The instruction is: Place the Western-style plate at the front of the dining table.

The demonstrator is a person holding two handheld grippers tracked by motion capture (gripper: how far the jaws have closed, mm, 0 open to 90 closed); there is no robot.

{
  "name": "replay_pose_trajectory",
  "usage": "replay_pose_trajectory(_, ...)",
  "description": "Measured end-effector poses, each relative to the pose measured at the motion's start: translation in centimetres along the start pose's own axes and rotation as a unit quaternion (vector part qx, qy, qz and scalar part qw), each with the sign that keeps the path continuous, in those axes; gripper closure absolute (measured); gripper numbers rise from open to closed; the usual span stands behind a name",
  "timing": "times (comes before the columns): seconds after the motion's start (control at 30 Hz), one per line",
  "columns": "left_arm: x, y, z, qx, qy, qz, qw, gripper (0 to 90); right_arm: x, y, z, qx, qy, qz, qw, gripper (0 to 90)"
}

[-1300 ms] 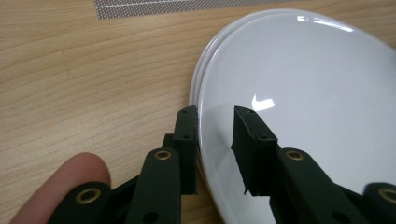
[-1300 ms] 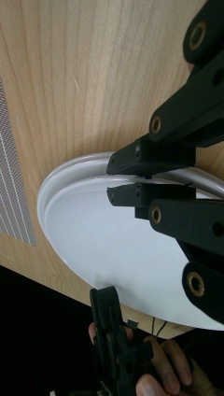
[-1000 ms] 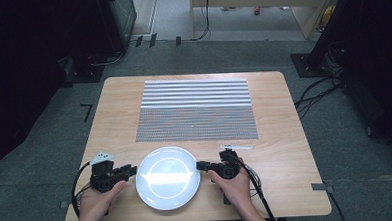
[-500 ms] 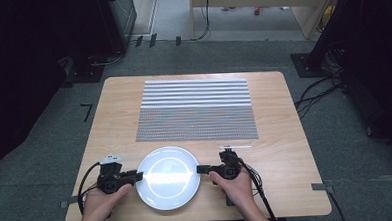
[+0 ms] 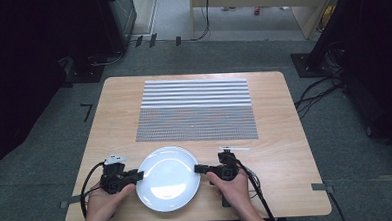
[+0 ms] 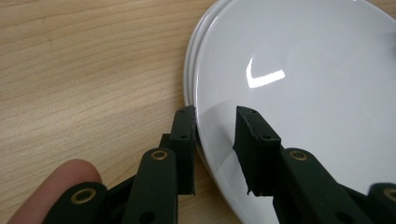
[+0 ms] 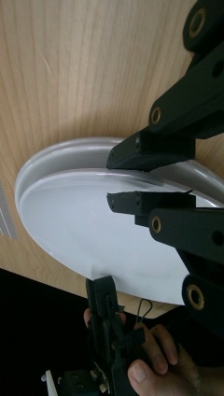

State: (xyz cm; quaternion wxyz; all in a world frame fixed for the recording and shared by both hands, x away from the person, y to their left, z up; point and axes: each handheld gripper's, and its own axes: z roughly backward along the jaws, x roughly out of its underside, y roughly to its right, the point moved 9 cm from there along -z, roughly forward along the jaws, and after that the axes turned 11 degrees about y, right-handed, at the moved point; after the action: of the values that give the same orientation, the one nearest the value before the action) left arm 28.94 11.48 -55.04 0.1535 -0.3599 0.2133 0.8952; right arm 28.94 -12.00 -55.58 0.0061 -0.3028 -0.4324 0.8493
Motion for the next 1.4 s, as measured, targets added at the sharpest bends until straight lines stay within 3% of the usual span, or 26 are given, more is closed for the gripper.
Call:
replay_pose_trajectory(0.1, 0.0, 0.0, 0.0, 0.004, 0.0, 0.001, 1.0, 69.0, 0.0, 0.2, -0.1, 0.004, 0.01, -0.007, 0.9999, 83.7)
replay_pose_trajectory(0.2, -0.2, 0.0, 0.1, 0.024, 0.005, 0.015, 0.9996, 66.3, -0.3, 0.4, 0.0, -0.015, 0.022, -0.055, 0.9981, 87.4)
replay_pose_trajectory(0.4, -0.8, -0.4, 0.8, 0.023, 0.03, 0.031, 0.9988, 65.5, -1.2, 1.2, 0.6, -0.014, 0.049, -0.061, 0.9968, 88.0)
replay_pose_trajectory(0.57, -1.2, 0.6, 0.7, 0.04, 0.037, 0.032, 0.998, 63.3, -1.9, 1.6, 1.3, -0.011, 0.049, -0.043, 0.9978, 87.9)
replay_pose_trajectory(0.73, -0.6, 1.7, -0.3, 0.049, 0.021, 0.023, 0.9983, 61.2, -2.6, 1.9, 2.1, -0.001, 0.045, -0.022, 0.9987, 87.6)
replay_pose_trajectory(0.87, 0.0, 2.3, -1.0, 0.048, 0.005, 0.013, 0.9987, 61.9, -2.7, 2.2, 2.2, 0.006, 0.041, -0.022, 0.9989, 86.8)
replay_pose_trajectory(0.97, 0.2, 2.5, -1.3, 0.05, -0.002, 0.01, 0.9987, 64.4, -2.7, 2.5, 2.2, 0.021, 0.042, -0.001, 0.9989, 83.4)
replay_pose_trajectory(1.03, 0.2, 2.6, -1.3, 0.048, -0.003, 0.005, 0.9988, 65.3, -3.1, 2.4, 2.8, 0.049, 0.05, 0.024, 0.9973, 78.3)
replay_pose_trajectory(1.1, 0.3, 2.7, -1.4, 0.049, -0.002, 0.007, 0.9988, 65.3, -3.3, 2.3, 3.1, 0.054, 0.048, 0.028, 0.997, 78.1)
replay_pose_trajectory(1.2, 0.3, 2.6, -1.4, 0.05, -0.002, 0.009, 0.9987, 65.4, -3.5, 2.0, 4.0, 0.061, 0.039, 0.035, 0.9967, 78.1)
replay_pose_trajectory(1.4, 0.3, 2.7, -1.4, 0.048, -0.001, 0.009, 0.9988, 65.3, -1.6, 1.8, 3.7, 0.059, -0.02, 0.036, 0.9974, 79.8)
